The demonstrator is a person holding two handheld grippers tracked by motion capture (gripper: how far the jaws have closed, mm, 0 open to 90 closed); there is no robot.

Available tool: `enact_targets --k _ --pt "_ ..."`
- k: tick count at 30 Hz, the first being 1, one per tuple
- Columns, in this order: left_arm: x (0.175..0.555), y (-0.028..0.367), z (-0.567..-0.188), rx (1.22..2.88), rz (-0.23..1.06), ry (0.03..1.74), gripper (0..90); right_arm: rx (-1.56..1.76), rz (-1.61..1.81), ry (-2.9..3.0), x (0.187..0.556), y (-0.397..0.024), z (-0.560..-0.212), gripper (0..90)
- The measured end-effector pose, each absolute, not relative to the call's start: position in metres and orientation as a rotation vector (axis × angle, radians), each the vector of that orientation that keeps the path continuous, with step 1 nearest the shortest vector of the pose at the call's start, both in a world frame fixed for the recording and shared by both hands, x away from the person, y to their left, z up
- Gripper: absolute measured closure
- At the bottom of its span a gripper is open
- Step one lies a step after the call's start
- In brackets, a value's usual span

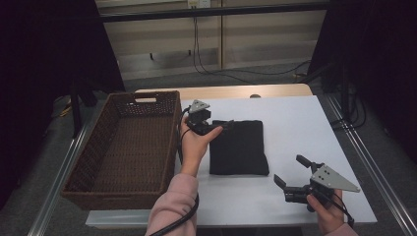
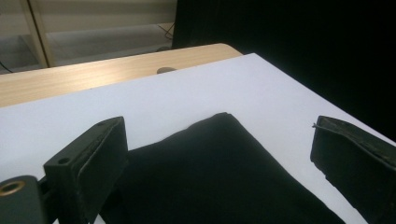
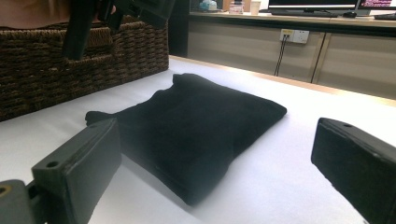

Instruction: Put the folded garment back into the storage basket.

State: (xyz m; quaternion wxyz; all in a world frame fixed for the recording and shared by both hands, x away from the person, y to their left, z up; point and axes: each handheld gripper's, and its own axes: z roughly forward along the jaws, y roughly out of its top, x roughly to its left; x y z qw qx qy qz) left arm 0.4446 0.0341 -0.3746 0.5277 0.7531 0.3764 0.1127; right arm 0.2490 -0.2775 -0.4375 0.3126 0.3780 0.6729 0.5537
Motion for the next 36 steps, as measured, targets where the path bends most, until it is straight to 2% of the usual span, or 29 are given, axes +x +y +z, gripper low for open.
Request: enact_targets --k 16,36 --pt "0.46 0.021 -0.386 1.813 0.294 0.942 5.8 0.997 1.462 1.774 0.249 -0.277 -0.437 1.9" --pt "0.48 0.029 -0.41 1.85 0.314 1.025 7.0 0.992 1.46 1.776 0.249 -0.276 -0.437 1.9"
